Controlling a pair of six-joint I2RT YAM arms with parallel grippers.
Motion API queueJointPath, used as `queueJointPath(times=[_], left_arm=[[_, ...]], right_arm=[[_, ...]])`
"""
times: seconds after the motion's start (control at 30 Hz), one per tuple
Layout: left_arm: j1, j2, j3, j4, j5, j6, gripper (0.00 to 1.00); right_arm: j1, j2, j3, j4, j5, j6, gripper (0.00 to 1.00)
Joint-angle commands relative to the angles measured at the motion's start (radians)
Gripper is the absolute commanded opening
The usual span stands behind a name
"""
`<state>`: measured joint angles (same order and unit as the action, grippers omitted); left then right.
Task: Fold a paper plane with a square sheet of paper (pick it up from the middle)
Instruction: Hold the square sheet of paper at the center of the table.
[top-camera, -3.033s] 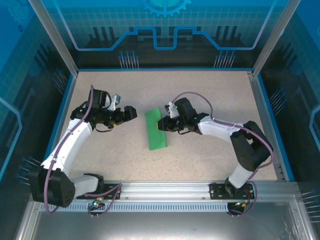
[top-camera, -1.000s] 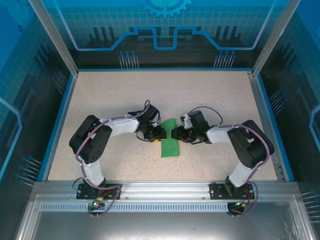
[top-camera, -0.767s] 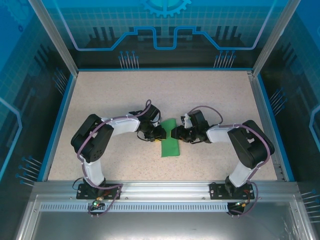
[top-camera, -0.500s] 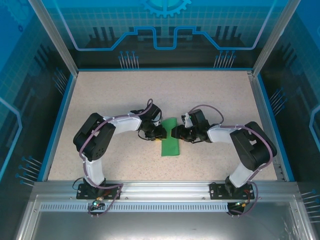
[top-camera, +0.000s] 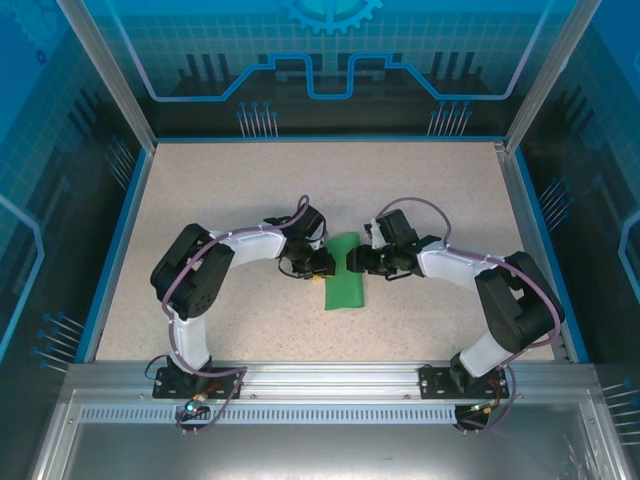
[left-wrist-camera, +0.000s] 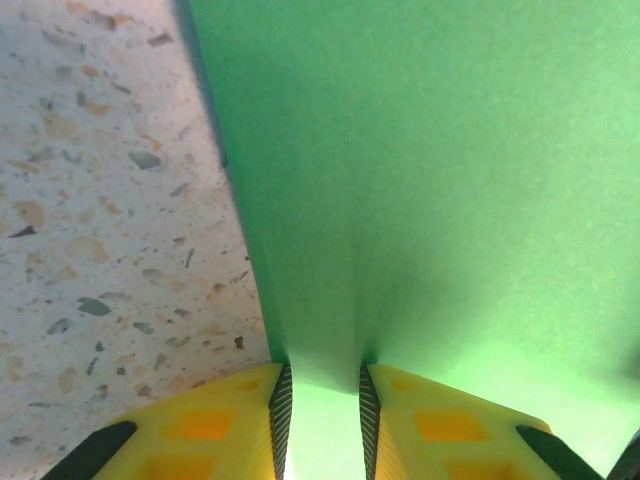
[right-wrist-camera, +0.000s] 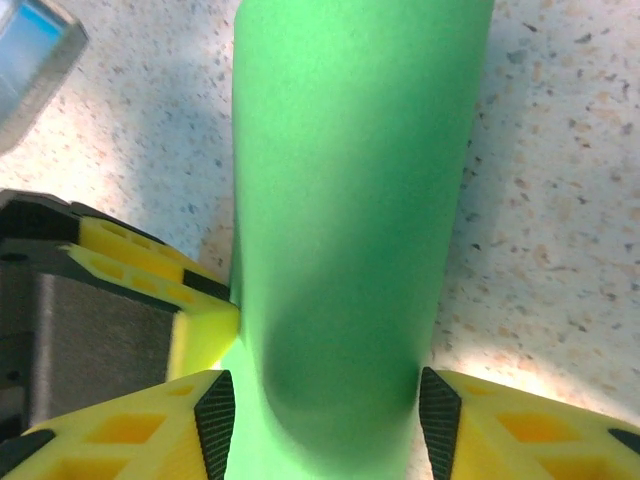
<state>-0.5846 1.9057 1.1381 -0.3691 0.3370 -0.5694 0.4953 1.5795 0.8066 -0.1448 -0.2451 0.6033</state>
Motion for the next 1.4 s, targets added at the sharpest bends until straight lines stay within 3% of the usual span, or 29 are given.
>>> queueJointPath(times=[0.0, 0.53, 1.37], left_arm=[[-0.006, 0.022, 0.027, -0.027, 0.017, 0.022, 0.28], [-0.007, 0.014, 0.068, -0.018, 0.067, 0.011, 0.32], [-0.018, 0.024, 0.141, -0.068, 0.076, 0.032, 0.37]], right_arm=[[0.014, 0.018, 0.042, -0.081, 0.057, -0.046, 0.55], [0.019, 0.038, 0.060, -0.151, 0.126, -0.092, 0.48], [-0.052, -0.034, -0.063, -0.049, 0.137, -0.008, 0.47]])
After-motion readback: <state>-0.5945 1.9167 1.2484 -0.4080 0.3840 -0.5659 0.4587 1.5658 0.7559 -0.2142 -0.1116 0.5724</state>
